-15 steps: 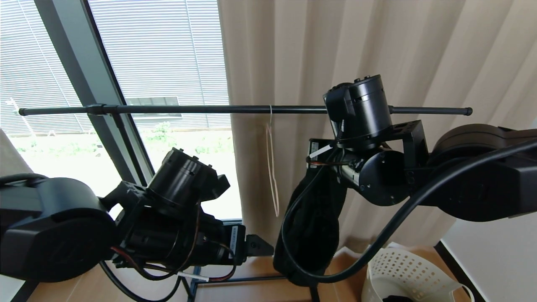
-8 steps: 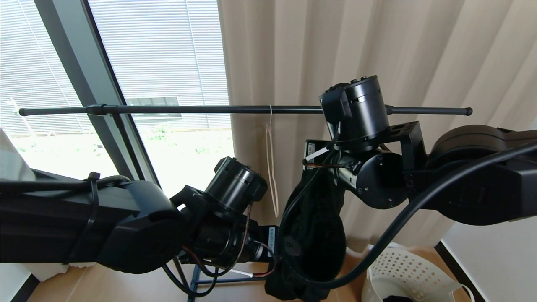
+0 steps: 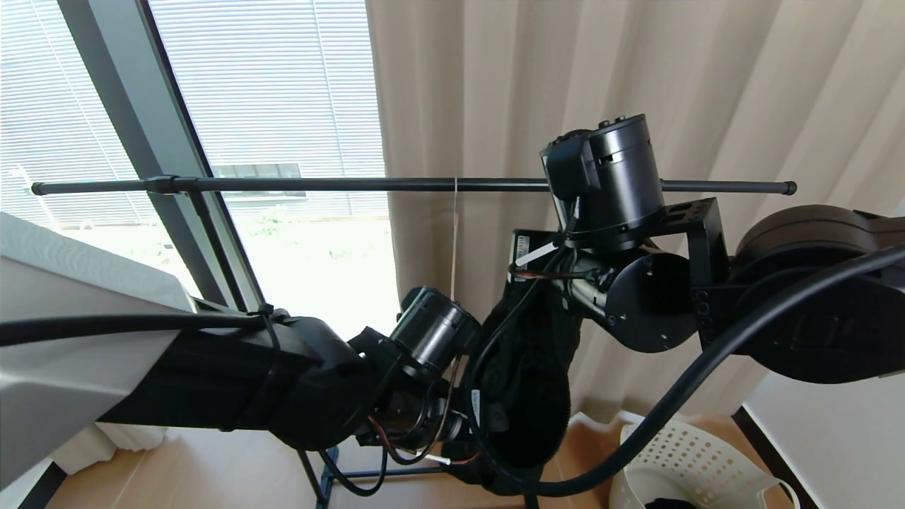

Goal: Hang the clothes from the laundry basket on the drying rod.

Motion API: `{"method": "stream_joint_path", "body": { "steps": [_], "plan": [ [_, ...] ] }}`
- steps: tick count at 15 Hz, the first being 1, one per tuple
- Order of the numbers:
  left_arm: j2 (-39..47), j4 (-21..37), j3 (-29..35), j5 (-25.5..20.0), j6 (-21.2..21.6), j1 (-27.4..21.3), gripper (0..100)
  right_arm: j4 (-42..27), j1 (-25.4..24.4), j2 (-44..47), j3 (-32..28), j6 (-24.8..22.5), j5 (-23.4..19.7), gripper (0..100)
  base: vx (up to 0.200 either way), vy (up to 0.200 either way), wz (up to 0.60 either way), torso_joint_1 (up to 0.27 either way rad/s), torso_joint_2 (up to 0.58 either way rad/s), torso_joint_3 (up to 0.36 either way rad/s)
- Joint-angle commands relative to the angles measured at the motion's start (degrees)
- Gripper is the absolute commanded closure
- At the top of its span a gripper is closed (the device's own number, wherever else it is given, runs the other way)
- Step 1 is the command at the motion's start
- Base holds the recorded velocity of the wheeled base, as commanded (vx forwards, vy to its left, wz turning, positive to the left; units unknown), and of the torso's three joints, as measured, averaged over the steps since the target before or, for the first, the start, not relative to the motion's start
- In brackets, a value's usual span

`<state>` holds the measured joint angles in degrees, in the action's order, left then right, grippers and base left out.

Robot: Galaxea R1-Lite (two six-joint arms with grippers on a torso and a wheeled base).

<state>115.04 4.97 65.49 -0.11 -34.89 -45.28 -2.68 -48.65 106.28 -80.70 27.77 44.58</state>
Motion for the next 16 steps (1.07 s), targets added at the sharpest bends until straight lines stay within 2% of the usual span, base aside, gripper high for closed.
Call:
{"method": "stream_joint_path", "body": {
  "steps": [1, 6, 7, 10, 11, 14, 16],
  "plan": [
    [2.47, -0.84, -0.01, 0.20, 0.00, 0.01, 0, -0.13, -0.13, -0.98, 0.11, 0.09, -0.02, 100, 0.000, 0.000, 0.00, 0.000, 0.00, 0.000],
    [-0.17, -1.19, -3.70, 3.45, 0.00, -0.16, 0, -0.22, 2.16, -4.85, 3.27, 0.18, 0.86, 100, 0.000, 0.000, 0.00, 0.000, 0.00, 0.000],
    [-0.61, -1.19, -3.88, 3.54, 0.00, -0.16, 100, -0.22, 2.25, -5.03, 3.45, 0.18, 0.95, 100, 0.000, 0.000, 0.00, 0.000, 0.00, 0.000],
    [-7.20, -1.19, -6.43, 4.15, 0.35, -0.78, 100, -0.13, 4.09, -8.46, 7.93, 0.09, 1.47, 100, 0.000, 0.000, 0.00, 0.000, 0.00, 0.000],
    [-9.31, -0.93, -6.51, 6.00, 0.79, -0.60, 100, -0.22, 5.32, -9.69, 10.04, 0.00, 1.47, 100, 0.000, 0.000, 0.00, 0.000, 0.00, 0.000],
    [-13.09, -0.67, -6.51, 8.90, 5.71, 0.45, 100, -0.31, 6.03, -13.20, 15.40, -1.75, 1.03, 100, 0.000, 0.000, 0.00, 0.000, 0.00, 0.000],
    [-14.76, -0.40, -6.25, 8.90, 8.26, 1.15, 100, -0.48, 6.03, -15.84, 17.77, -4.48, -1.95, 100, 0.000, 0.000, 0.00, 0.000, 0.00, 0.000]
  ]
}}
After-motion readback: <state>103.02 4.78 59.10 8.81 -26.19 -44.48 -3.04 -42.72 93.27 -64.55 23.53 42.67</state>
